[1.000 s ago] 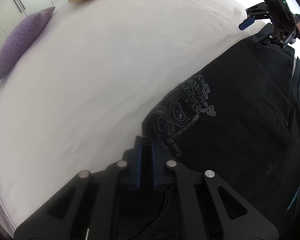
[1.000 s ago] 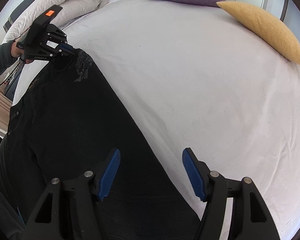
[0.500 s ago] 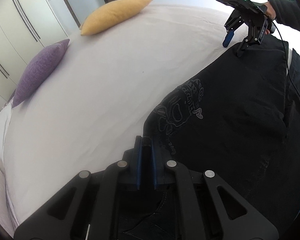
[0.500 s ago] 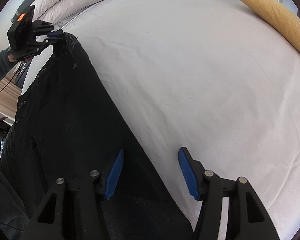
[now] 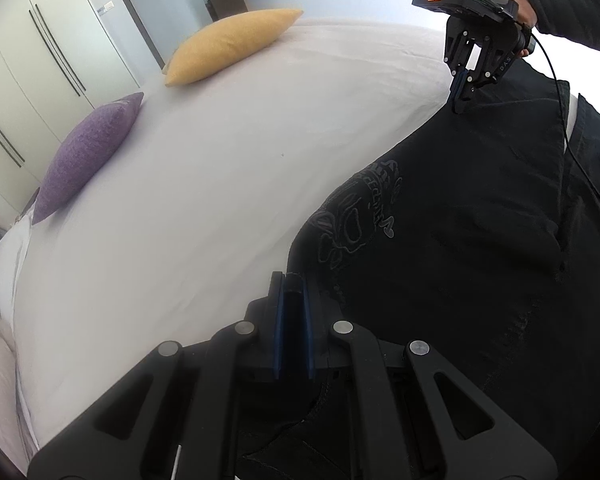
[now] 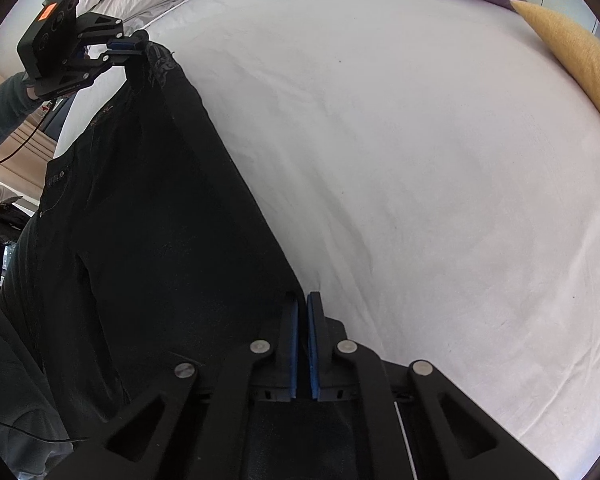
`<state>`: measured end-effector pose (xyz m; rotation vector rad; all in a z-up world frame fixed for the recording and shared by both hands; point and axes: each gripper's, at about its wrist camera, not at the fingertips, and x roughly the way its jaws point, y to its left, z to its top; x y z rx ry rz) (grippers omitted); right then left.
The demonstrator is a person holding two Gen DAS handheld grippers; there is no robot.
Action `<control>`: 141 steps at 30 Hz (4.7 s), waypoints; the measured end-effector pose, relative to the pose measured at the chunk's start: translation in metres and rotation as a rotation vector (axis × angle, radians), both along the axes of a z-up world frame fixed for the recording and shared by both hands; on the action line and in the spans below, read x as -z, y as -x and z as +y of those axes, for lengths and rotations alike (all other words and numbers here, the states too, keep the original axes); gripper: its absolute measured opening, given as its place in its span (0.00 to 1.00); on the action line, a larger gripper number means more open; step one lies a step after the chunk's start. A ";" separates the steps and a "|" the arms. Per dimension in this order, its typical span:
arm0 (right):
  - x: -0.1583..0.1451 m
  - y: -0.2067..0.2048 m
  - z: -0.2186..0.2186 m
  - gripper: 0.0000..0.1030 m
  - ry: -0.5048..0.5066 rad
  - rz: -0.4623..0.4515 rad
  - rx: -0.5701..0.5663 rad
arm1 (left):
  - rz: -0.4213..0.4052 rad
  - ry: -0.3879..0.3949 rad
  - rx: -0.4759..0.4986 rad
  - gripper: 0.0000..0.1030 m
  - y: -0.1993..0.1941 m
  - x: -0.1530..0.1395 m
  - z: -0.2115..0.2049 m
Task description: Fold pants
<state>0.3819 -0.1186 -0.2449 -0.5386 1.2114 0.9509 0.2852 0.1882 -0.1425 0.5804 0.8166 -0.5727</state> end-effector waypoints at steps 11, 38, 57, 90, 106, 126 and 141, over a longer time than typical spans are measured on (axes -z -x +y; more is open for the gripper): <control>-0.048 0.073 0.014 0.04 0.070 -0.246 -0.006 | -0.039 -0.001 -0.007 0.06 0.051 -0.043 0.003; -0.020 0.315 0.046 0.04 0.027 -0.386 0.130 | 0.050 0.034 -0.058 0.06 0.285 -0.033 0.011; -0.001 0.395 0.054 0.04 0.083 -0.414 0.136 | 0.133 -0.001 -0.058 0.06 0.355 0.026 0.016; 0.012 0.419 0.058 0.04 0.121 -0.411 0.153 | 0.065 -0.189 0.083 0.07 0.400 0.062 0.014; 0.010 0.418 0.059 0.06 0.120 -0.436 0.174 | 0.049 -0.189 0.051 0.07 0.380 0.069 0.019; 0.032 0.412 0.046 0.10 0.109 -0.463 0.269 | 0.030 -0.143 -0.046 0.07 0.361 0.100 0.009; -0.024 0.430 -0.187 0.70 -0.525 -0.199 1.066 | 0.044 -0.151 -0.086 0.07 0.363 0.103 0.003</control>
